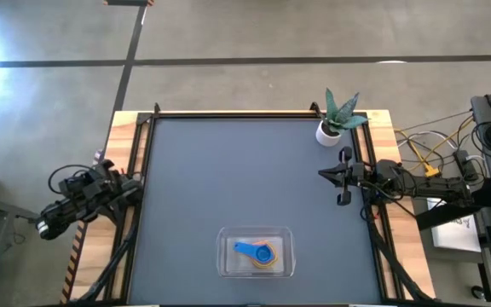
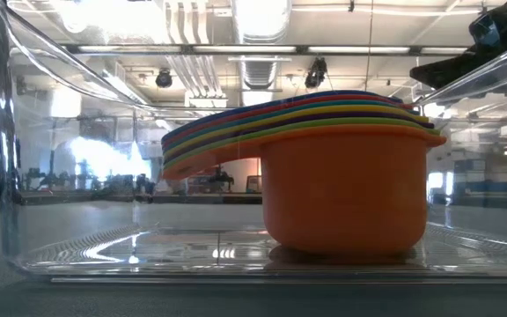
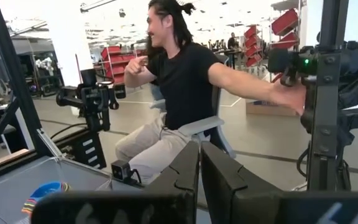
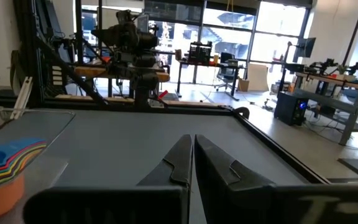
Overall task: Nest measuring cups in basket
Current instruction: Return to Home Position
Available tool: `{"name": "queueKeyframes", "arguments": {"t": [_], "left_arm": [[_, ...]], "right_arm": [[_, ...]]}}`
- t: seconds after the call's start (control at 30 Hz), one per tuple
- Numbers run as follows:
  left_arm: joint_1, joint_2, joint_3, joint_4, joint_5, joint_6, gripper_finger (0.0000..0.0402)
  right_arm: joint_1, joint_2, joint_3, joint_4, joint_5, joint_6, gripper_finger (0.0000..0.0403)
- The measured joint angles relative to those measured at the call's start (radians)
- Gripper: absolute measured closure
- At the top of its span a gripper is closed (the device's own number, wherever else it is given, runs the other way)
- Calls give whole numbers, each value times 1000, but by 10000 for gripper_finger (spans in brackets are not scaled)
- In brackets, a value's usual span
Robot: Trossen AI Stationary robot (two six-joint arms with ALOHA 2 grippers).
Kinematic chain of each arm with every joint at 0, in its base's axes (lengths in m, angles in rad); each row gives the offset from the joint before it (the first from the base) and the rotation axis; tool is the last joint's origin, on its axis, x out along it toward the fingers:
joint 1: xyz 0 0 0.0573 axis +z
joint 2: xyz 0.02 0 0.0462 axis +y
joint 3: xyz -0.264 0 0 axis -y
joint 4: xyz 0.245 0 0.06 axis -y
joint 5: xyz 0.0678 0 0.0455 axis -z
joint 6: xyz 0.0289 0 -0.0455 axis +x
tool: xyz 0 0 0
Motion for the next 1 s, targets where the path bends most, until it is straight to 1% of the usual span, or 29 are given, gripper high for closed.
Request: {"name": "queueKeyframes", "arguments": {"t": [0.2, 1.0], "left_arm": [[0, 0, -19, -4, -4, 128, 402], [0, 0, -20, -9, -8, 129, 402]], "right_arm": [[0, 0, 0, 0, 0, 0, 394], [0, 0, 0, 0, 0, 0, 394]]}}
